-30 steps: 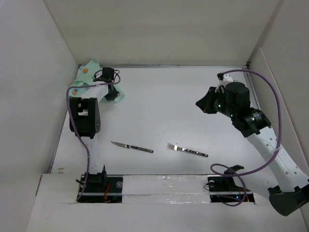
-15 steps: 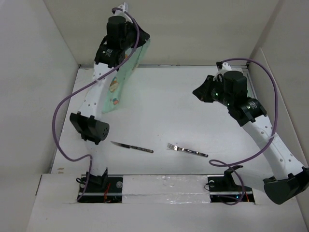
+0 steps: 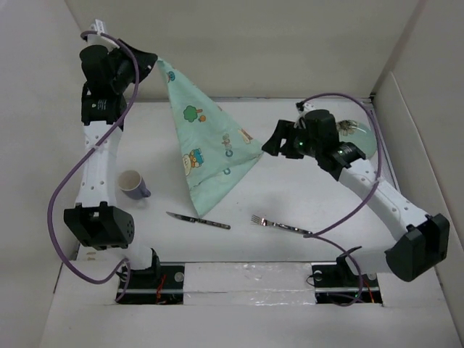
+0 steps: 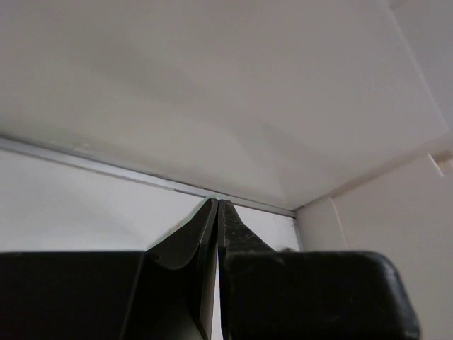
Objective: Set the dinner table for one person
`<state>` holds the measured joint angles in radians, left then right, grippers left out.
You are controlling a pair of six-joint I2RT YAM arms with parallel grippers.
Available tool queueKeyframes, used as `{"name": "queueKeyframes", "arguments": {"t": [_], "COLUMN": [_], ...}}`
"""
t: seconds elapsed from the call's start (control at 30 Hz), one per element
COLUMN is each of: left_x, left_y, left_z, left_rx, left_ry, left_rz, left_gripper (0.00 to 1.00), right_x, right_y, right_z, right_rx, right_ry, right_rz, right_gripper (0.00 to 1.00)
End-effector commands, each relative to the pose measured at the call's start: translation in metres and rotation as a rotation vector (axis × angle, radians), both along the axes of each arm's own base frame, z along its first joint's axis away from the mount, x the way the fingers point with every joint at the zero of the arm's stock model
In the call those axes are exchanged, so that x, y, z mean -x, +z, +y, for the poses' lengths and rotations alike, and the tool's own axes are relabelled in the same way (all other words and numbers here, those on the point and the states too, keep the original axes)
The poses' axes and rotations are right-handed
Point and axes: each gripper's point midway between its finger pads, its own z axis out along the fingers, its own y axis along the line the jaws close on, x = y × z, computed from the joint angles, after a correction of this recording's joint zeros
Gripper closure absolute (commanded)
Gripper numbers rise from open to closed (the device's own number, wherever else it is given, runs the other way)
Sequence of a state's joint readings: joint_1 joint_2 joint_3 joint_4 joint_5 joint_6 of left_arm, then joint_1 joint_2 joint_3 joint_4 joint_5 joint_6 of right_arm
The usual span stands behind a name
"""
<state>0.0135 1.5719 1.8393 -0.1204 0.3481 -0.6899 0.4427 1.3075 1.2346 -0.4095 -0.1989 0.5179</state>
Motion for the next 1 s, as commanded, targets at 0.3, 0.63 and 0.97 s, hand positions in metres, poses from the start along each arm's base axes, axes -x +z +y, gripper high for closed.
{"name": "queueKeyframes", "arguments": {"t": [0.3,0.63,0.97], "left_x": [-0.028,-0.004,0.014], "left_y": [-0.073,-0.042,-0.022], "left_z": [0.036,0.007,0.001], "left_rx": [-0.012,-0.041,-0.04], "left_ry": [0.053,-0.041,-0.072], "left_rz": [0.076,-0.012,-0.067], "left_gripper": [1.0,1.0,1.0], "right_x": [-0.029,-0.053,-0.095], "right_y": [-0.147,-0.23,-0.111], "right_z": [0.09,0.117,0.094], "right_rx": [0.233,0.277,0.185], "right_ry": [0.034,-0.094,-0.259], "right_rz": [0.232,0.389,0.074], "right_gripper": [0.15,0.35,1.0]}}
